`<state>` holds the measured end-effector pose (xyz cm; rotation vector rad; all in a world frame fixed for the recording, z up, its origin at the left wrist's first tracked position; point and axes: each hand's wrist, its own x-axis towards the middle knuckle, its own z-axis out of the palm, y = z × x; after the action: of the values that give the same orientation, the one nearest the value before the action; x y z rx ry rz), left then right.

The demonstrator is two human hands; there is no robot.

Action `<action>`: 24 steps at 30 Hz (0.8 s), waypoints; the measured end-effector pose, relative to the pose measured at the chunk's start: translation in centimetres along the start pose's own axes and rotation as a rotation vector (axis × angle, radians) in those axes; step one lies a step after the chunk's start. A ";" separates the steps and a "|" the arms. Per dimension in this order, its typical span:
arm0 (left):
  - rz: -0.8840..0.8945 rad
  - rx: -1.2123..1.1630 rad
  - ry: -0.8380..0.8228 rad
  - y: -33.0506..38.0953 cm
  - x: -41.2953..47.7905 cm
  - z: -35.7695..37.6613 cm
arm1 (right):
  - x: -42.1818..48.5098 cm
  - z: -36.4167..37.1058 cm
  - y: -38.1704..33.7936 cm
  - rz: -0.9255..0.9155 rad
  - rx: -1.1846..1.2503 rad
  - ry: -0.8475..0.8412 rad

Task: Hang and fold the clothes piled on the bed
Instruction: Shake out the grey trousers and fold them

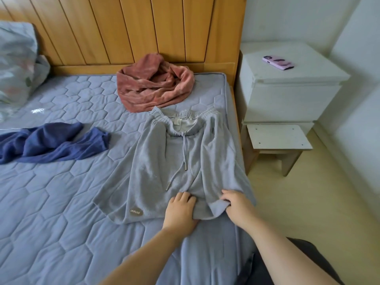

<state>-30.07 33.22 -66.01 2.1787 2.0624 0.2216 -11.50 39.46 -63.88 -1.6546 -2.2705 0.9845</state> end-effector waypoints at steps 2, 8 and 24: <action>-0.204 -0.178 -0.003 0.8 0.9 -1.3 | -0.1 -0.5 -0.7 0.093 0.114 0.197; -0.282 -0.732 0.090 0.7 2.9 -6.6 | -2.0 -2.3 -0.4 0.086 0.193 0.725; -0.685 -0.720 -0.083 0.6 -0.5 -3.2 | -1.3 -4.1 1.3 0.450 1.237 0.379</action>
<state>-30.10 32.63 -62.80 1.0054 2.0888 0.6446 -7.95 40.20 -61.15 -1.4817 -0.6719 1.5107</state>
